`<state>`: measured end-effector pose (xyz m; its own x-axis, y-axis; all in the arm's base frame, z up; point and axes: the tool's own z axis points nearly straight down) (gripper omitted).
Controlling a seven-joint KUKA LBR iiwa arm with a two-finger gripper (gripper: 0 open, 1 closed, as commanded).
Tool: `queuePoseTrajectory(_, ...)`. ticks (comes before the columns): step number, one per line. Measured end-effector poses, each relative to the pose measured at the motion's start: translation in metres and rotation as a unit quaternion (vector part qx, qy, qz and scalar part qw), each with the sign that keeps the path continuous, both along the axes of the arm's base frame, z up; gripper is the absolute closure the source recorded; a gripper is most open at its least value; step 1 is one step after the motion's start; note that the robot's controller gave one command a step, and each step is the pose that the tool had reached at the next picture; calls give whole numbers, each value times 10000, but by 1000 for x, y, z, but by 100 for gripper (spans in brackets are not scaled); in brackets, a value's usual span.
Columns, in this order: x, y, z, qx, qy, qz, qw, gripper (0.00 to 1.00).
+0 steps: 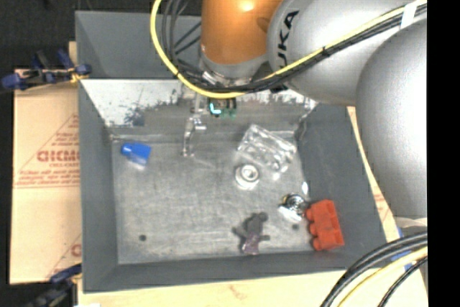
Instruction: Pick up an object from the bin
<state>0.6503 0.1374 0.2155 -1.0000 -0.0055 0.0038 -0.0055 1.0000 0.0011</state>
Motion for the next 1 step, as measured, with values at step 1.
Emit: queuePoseTrajectory(1, -5, 68, -145, 14, -66, 70, 10000, 0)
